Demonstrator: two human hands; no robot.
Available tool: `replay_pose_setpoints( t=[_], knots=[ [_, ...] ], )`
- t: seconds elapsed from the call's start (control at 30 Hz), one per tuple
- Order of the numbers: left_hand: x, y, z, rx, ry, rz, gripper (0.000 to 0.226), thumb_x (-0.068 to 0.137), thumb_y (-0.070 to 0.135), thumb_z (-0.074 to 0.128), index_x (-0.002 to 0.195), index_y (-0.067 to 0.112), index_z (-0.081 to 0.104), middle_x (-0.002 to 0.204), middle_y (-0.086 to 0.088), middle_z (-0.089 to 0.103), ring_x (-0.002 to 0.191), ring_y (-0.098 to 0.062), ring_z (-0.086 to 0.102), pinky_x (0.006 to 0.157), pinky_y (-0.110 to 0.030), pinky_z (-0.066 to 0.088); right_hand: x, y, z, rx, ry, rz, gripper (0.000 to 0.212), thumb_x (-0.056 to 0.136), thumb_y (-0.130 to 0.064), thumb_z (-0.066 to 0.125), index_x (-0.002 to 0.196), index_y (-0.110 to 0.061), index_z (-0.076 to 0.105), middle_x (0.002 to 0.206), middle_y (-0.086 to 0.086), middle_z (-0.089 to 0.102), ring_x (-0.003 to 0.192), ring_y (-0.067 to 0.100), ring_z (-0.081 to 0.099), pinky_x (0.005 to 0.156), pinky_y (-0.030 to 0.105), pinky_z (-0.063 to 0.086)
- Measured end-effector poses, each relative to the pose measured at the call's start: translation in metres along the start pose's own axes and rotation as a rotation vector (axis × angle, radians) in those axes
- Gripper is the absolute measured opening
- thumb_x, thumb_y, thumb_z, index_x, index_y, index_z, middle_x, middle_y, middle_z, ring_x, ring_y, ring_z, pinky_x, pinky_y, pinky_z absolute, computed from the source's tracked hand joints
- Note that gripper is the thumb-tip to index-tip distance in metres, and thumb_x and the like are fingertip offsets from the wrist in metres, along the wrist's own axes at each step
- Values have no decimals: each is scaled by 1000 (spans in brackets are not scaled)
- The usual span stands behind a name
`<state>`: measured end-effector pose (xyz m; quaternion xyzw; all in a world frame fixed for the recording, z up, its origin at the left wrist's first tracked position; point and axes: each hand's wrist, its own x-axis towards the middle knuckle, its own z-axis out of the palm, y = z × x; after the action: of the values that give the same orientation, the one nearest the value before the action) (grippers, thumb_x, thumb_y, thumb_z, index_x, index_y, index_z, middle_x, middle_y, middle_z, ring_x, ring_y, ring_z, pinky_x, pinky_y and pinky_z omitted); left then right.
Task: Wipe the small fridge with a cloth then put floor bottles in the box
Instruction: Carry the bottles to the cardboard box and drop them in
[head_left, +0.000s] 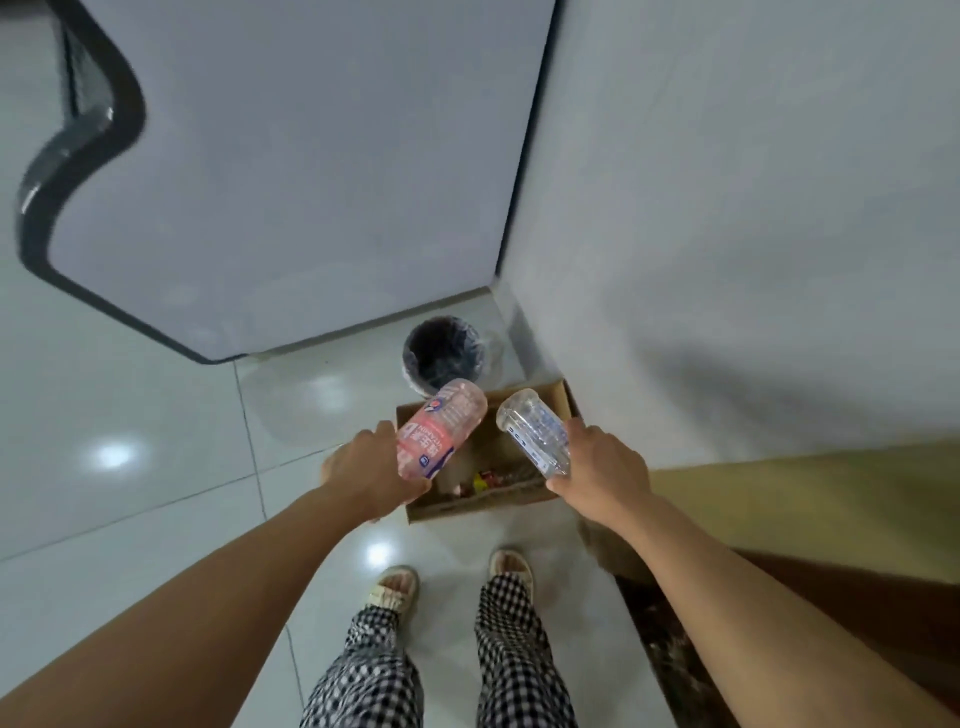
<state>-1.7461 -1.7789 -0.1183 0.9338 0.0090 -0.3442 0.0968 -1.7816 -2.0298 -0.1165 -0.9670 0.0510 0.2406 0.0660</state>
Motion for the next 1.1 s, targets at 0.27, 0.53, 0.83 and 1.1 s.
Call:
replay_pose_setpoints(
  t=[0.27,0.53,0.83,1.1],
  knots=[
    [66,40,101,-163,-103,-181,71,68,59,70,118,18,41,110,-5,60,86,-22,66,78,-39,56,90,48,86,-60,-191,-41,51,83,-45,61,122,-17,43,109,4,61,94,23,62,75,36,54],
    [198,36,230,-276,-162,-274,69,72,54,70,120,15,40,112,-6,60,89,-22,65,77,-38,57,203,73,234,-11,-214,-31,42,86,-44,62,112,-15,48,100,2,64,75,15,58,52,24,44],
    [332,29,349,-277,-116,-238,65,77,51,67,122,11,44,115,-9,57,96,-22,58,72,-30,48,291,85,369,19,-181,33,48,85,-43,66,120,-16,48,111,7,61,99,25,62,66,28,42],
    [369,30,388,-240,-143,-110,61,85,49,59,131,14,38,123,-9,53,103,-24,59,84,-34,52,314,81,421,-5,-291,59,56,89,-41,61,134,-18,37,127,9,52,113,27,54,72,35,43]
  ],
)
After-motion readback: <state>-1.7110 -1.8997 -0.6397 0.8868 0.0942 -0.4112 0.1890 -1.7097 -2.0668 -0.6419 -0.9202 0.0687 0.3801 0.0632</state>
